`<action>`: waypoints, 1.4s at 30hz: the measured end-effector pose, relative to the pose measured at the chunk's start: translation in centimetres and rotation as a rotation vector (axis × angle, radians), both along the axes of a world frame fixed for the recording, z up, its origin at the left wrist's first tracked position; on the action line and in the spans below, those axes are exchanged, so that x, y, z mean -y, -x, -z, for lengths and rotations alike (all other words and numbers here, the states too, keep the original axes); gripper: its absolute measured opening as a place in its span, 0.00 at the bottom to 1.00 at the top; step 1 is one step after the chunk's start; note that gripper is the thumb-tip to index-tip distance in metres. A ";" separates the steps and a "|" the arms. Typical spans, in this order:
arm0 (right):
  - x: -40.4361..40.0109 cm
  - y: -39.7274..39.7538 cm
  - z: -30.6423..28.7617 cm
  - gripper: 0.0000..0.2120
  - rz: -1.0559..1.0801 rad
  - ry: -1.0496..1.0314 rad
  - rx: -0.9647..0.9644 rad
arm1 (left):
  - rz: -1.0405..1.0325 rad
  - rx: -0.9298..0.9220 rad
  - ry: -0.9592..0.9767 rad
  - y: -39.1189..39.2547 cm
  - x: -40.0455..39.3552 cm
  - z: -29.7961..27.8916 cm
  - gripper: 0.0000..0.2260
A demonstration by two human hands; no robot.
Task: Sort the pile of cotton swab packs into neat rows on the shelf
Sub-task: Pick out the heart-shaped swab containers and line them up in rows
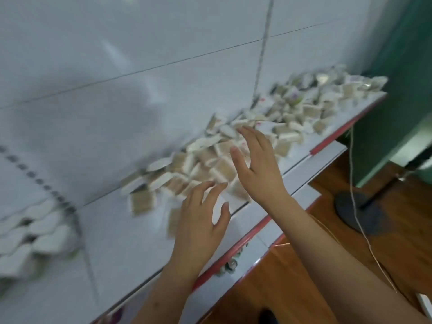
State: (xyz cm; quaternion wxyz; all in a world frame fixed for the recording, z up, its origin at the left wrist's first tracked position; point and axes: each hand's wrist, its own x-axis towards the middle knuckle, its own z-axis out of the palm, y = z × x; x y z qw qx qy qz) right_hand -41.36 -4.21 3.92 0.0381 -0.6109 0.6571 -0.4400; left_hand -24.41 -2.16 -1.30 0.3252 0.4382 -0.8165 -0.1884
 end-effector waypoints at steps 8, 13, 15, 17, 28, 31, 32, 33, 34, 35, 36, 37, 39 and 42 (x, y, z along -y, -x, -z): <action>0.5 25.3 -2.6 0.26 0.164 -0.013 -0.035 | 0.151 -0.007 0.039 23.9 3.6 1.0 0.18; 1.6 36.8 -1.5 0.25 0.268 -0.128 0.016 | 0.115 0.041 0.034 31.8 7.0 2.0 0.17; 2.5 39.8 -0.1 0.27 0.287 -0.195 0.031 | 0.087 0.059 0.020 33.9 8.4 2.3 0.17; 3.7 42.0 1.6 0.28 0.291 -0.245 0.030 | 0.071 0.065 0.028 35.8 9.9 2.8 0.15; 14.9 52.2 7.8 0.42 0.179 -0.577 -0.059 | 0.076 0.059 0.134 44.4 20.5 3.9 0.18; 16.2 53.2 7.6 0.43 0.150 -0.578 -0.042 | 0.044 -0.007 0.100 45.1 22.2 3.2 0.18; 16.3 53.5 7.5 0.43 0.144 -0.562 -0.057 | 0.047 -0.038 0.092 45.3 22.6 2.8 0.17; 16.3 53.6 7.2 0.43 0.138 -0.532 -0.061 | 0.059 -0.073 0.076 45.6 22.8 2.2 0.17; 16.3 53.6 6.7 0.42 0.129 -0.485 -0.056 | 0.077 -0.115 0.032 46.0 23.1 1.5 0.16; 16.2 53.5 6.1 0.42 0.109 -0.433 -0.047 | 0.098 -0.161 -0.043 46.4 23.4 0.7 0.17; 16.3 53.1 5.4 0.42 0.065 -0.381 -0.039 | 0.122 -0.207 -0.136 46.9 23.6 0.0 0.17; 16.5 52.5 4.7 0.42 -0.004 -0.334 -0.032 | 0.150 -0.257 -0.242 47.3 23.9 -0.6 0.19; 17.3 50.6 3.5 0.41 -0.171 -0.257 -0.037 | 0.200 -0.391 -0.460 48.2 24.5 -1.7 0.24; 19.3 48.2 2.7 0.42 -0.373 -0.202 -0.108 | 0.184 -0.530 -0.579 48.4 25.5 -2.6 0.27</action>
